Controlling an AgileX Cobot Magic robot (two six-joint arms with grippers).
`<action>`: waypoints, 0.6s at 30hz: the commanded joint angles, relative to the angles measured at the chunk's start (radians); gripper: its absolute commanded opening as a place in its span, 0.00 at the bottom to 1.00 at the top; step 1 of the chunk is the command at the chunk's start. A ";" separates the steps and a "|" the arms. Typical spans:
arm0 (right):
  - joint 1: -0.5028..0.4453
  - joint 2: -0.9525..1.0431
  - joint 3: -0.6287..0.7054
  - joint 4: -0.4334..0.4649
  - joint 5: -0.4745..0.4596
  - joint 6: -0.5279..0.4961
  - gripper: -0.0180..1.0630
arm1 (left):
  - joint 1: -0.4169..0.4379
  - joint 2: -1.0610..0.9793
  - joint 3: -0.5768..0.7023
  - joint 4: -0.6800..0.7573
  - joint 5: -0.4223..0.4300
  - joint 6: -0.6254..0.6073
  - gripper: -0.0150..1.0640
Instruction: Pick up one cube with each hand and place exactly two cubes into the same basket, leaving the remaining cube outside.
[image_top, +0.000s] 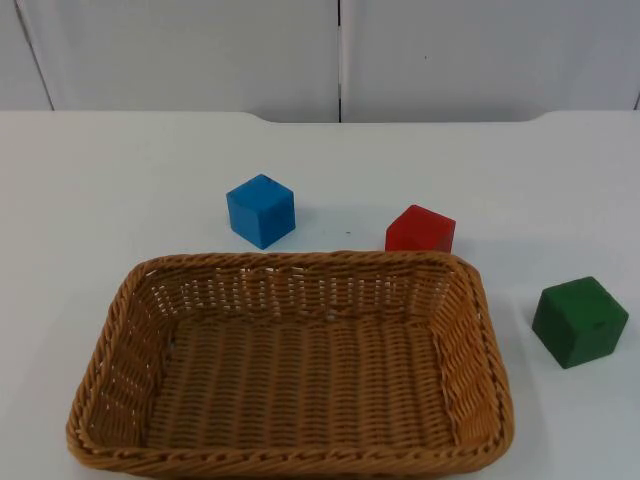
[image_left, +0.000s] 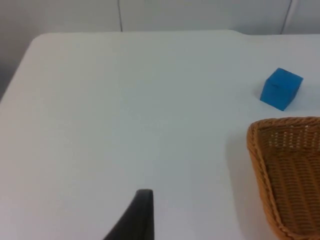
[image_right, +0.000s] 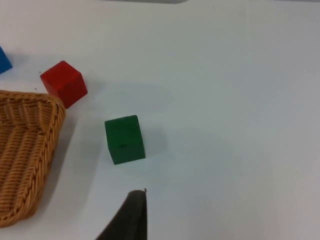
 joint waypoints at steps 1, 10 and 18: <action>-0.006 0.019 -0.009 0.000 -0.020 -0.002 0.99 | 0.002 0.033 -0.006 -0.036 -0.036 -0.010 0.99; -0.006 0.195 -0.053 0.006 -0.054 -0.002 0.99 | 0.002 0.251 -0.032 -0.083 -0.160 -0.001 0.99; -0.006 0.367 -0.142 0.006 -0.056 -0.002 0.99 | 0.002 0.387 -0.073 -0.094 -0.179 -0.001 0.99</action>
